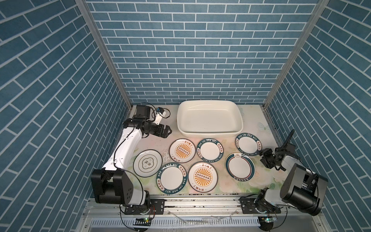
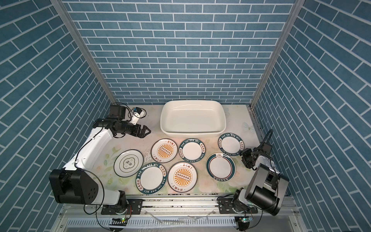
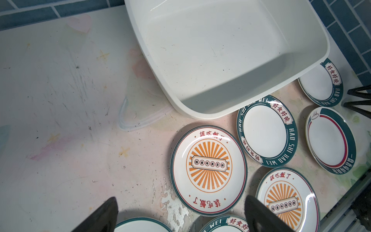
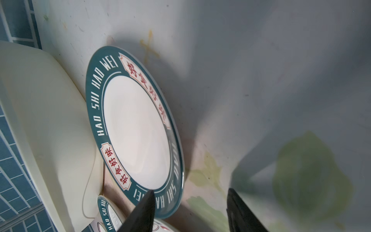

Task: Place the plates into the plastic bin on the countertop
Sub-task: Pick up the plate from the middle-right of the table.

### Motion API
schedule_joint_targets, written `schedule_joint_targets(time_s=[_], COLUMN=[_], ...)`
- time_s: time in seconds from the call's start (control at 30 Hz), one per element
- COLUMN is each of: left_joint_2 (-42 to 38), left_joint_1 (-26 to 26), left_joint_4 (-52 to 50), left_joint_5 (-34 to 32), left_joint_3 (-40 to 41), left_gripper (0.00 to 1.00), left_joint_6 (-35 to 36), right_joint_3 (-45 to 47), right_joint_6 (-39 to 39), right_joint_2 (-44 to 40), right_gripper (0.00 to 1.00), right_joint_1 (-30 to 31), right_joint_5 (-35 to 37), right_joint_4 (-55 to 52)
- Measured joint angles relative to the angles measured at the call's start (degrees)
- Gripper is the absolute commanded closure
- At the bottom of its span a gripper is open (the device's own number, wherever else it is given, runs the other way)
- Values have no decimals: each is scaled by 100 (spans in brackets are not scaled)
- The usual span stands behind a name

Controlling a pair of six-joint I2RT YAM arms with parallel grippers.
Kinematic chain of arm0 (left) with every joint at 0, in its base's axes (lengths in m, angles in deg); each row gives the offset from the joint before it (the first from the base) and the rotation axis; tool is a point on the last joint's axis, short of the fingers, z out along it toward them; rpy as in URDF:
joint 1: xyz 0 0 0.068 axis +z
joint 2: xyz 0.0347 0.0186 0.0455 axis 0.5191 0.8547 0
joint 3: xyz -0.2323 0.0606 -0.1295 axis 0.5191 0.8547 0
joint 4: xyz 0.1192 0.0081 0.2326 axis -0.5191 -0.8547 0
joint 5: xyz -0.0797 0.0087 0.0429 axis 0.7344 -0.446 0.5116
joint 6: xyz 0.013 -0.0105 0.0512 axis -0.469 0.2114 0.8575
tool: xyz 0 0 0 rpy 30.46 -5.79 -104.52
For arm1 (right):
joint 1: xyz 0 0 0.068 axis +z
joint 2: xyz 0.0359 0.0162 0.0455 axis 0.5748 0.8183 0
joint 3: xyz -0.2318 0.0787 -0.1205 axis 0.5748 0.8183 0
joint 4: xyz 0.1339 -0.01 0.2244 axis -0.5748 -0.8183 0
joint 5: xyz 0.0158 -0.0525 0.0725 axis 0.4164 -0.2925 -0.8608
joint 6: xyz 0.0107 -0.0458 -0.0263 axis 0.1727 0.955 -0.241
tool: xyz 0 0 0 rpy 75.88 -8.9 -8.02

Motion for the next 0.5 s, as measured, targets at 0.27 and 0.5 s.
schedule_joint_targets(time_s=[0.27, 0.5], left_joint_2=[-28, -63], left_joint_1=[0, 0], left_joint_4=[9, 11], left_joint_5=[48, 83], left_joint_3=[0, 0], left_gripper=[0, 0], left_joint_6=[-24, -28], right_joint_3=[129, 212], right_joint_6=[-2, -37], right_joint_2=[210, 424], right_gripper=[48, 48], right_joint_1=[-48, -85], right_joint_5=[-398, -621], right_joint_4=[492, 1075])
